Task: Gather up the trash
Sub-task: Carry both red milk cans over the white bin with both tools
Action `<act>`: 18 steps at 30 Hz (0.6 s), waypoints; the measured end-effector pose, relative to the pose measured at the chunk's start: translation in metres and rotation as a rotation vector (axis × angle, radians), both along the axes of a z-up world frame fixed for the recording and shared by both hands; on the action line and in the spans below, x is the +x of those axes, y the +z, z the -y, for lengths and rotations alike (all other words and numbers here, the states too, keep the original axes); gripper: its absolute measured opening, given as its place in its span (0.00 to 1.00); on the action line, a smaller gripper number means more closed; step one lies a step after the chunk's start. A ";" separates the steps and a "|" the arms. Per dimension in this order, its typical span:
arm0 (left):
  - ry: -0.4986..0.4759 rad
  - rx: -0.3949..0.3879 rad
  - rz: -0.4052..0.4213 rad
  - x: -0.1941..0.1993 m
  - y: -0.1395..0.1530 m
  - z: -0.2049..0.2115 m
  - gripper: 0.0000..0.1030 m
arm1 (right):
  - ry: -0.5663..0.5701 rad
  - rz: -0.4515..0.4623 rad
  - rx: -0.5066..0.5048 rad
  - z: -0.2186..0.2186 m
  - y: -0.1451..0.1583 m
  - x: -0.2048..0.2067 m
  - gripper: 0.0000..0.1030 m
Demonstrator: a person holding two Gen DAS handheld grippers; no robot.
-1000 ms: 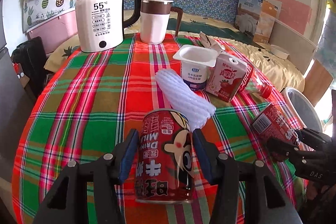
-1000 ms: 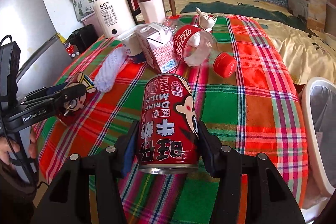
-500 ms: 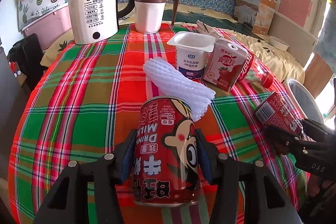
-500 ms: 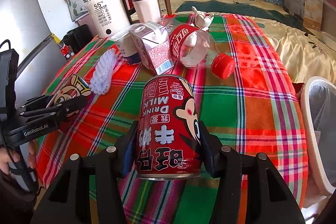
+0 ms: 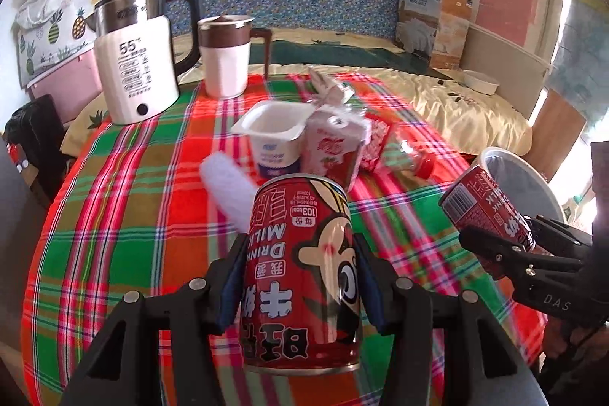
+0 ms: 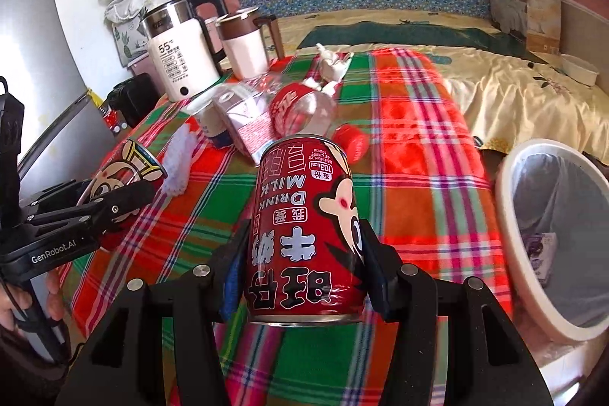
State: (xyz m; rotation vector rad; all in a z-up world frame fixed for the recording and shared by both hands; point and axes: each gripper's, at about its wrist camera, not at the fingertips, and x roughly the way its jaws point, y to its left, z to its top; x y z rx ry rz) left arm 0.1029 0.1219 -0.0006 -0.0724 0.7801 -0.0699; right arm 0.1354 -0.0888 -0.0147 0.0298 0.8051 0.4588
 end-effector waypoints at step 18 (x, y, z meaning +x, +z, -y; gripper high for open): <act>-0.186 0.032 0.076 0.012 0.029 0.125 0.51 | -0.213 0.058 -0.004 0.109 0.025 -0.015 0.52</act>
